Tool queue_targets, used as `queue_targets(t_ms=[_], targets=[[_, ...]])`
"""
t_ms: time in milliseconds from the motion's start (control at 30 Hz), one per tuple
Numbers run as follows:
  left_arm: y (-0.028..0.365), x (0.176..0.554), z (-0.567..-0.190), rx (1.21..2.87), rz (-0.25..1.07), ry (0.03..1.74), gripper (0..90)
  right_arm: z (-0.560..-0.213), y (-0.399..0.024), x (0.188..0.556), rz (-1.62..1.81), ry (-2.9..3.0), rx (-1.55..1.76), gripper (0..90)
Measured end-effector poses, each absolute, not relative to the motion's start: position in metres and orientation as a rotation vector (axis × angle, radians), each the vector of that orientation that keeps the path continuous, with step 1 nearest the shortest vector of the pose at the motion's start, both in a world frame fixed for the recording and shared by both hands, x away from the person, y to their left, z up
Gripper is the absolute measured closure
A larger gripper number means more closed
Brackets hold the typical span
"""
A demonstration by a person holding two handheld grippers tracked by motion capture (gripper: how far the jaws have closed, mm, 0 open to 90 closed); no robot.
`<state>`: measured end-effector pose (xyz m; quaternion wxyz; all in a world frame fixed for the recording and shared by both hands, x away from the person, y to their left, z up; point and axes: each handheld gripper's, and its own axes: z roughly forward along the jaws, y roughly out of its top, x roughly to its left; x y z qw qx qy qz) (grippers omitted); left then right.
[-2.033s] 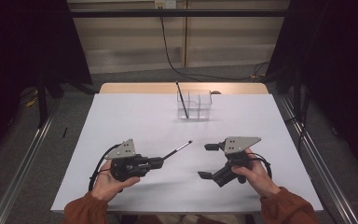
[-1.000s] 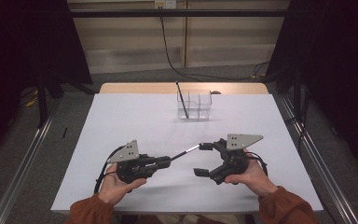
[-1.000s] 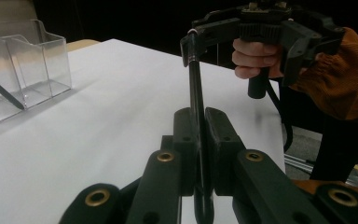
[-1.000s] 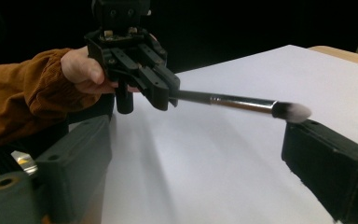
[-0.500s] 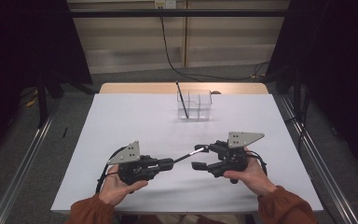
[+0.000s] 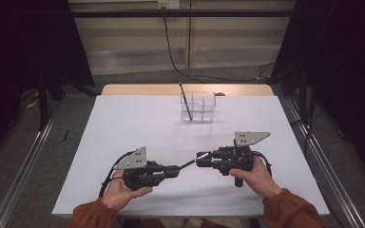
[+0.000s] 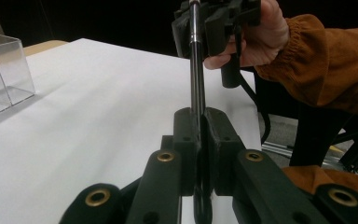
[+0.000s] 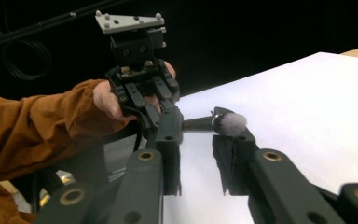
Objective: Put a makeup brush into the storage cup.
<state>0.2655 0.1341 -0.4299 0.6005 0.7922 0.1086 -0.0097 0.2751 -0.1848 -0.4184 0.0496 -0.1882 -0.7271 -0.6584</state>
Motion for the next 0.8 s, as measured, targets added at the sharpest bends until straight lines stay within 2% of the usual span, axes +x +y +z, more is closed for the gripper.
queue_targets(t_ms=[233, 533, 800], targets=[[0.1313, 0.2651, -0.433, 1.865, -0.006, 0.228, 83.5, -0.4186, -0.1836, 0.2754, -1.988, -2.167, -0.561, 81.3], [0.1308, 0.269, -0.4361, 1.86, 0.014, 0.251, 79.9, -0.4174, -0.1836, 0.2763, -1.958, -2.158, -0.584, 83.5], [0.1332, 0.2705, -0.4358, 1.842, 0.051, 0.294, 64.5, -0.4149, -0.1858, 0.2766, -1.956, -2.204, -0.617, 83.5]])
